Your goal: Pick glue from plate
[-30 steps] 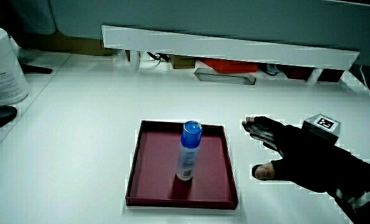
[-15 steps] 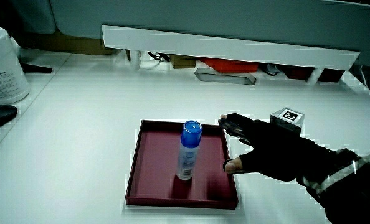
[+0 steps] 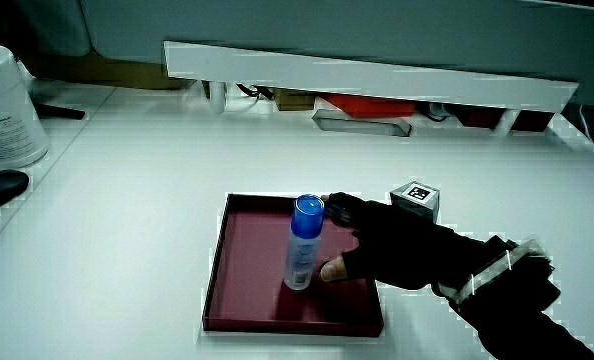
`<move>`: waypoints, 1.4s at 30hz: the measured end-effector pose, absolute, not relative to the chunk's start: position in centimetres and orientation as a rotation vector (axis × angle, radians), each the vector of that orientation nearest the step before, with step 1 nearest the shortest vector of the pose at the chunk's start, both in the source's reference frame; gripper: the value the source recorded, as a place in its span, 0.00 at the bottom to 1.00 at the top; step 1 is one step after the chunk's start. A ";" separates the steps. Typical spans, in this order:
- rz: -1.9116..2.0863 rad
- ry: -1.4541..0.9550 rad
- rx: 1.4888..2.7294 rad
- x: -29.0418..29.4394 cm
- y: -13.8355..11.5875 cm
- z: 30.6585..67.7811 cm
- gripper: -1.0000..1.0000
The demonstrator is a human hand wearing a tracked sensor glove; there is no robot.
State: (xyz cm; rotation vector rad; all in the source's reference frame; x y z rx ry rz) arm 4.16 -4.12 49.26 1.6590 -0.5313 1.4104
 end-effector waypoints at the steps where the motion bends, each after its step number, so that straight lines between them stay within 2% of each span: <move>1: 1.415 -0.542 1.663 4.0 -4.2 49.4 0.50; 14: 1.491 -0.530 1.611 2.6 -4.2 51.4 0.50; 19: 1.538 -0.524 1.644 2.8 -4.1 51.4 0.50; 27: 1.692 -0.494 1.686 3.8 -4.4 51.8 0.67; 42: 1.722 -0.512 1.763 3.6 -3.9 51.4 0.98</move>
